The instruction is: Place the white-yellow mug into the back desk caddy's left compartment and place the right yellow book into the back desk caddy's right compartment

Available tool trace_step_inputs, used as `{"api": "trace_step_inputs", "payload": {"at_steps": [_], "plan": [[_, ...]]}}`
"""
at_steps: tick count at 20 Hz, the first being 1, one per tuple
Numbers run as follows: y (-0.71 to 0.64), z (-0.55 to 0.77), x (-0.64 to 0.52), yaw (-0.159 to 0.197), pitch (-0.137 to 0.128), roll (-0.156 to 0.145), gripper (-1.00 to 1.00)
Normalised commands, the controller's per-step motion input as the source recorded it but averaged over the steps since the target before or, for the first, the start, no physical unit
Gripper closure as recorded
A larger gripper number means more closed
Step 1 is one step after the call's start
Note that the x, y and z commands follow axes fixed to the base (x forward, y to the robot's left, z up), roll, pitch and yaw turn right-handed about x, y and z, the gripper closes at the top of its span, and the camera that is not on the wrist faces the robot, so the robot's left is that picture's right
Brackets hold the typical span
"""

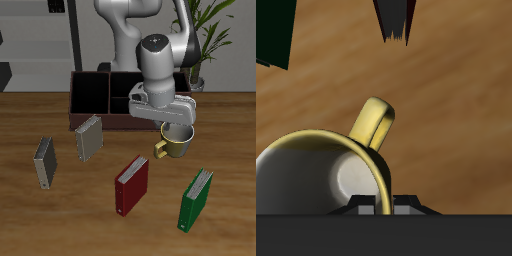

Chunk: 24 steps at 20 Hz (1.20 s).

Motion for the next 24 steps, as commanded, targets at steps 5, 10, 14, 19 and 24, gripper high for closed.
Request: {"api": "trace_step_inputs", "payload": {"at_steps": [5, 10, 14, 19, 24], "plan": [[-0.24, 0.44, 0.11, 0.032, -0.030, -0.019, 1.00], [-0.61, 0.86, 0.03, 0.096, -0.092, -0.034, 1.00], [-0.75, 0.41, -0.13, 0.068, -0.034, -0.014, 1.00], [-0.66, 0.22, -0.23, 0.023, -0.019, -0.011, 1.00], [-1.04, 0.23, -0.39, 0.066, -0.025, -0.007, 1.00]]}}
